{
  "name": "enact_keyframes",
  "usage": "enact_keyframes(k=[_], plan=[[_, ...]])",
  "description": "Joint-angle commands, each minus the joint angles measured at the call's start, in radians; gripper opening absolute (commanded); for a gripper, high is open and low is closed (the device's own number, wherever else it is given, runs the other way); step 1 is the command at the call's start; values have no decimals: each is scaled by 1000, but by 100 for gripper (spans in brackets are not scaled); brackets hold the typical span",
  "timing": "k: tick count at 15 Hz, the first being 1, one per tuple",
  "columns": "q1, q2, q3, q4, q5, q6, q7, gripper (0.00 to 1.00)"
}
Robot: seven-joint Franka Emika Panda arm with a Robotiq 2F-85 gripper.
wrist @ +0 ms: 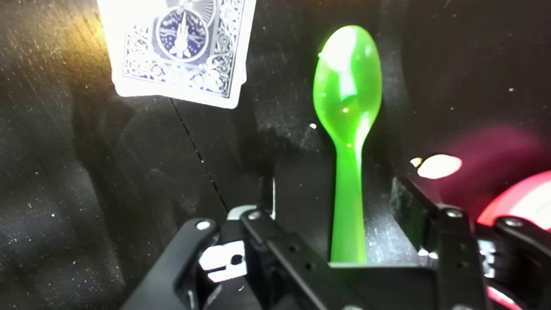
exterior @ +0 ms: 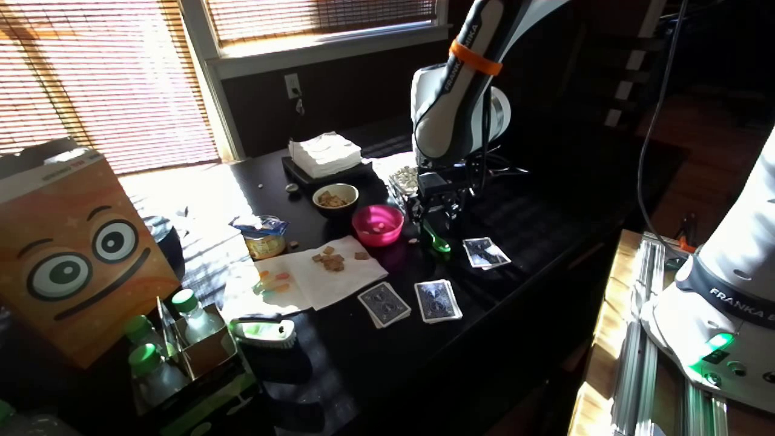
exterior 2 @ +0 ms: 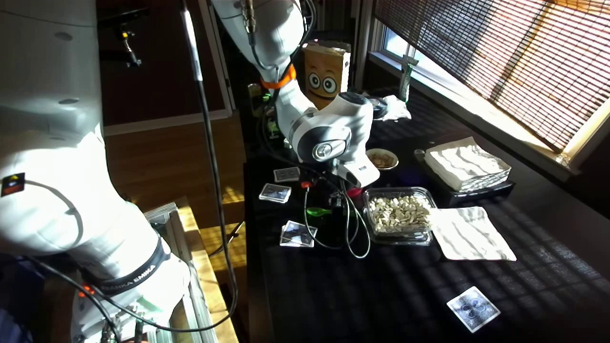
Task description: Transfer a spoonful of contents from the transparent bowl to the pink bowl
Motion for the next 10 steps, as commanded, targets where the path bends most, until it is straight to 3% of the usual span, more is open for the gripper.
enact_keyframes(k=[1, 4, 6, 7, 10], plan=[[15, 14, -4, 7, 38, 42, -14, 99], [17, 21, -3, 14, 42, 52, -18, 100], [18, 25, -3, 16, 44, 53, -21, 75], [25, 29, -11, 17, 34, 52, -17, 73], [28, 37, -12, 18, 34, 52, -18, 51]])
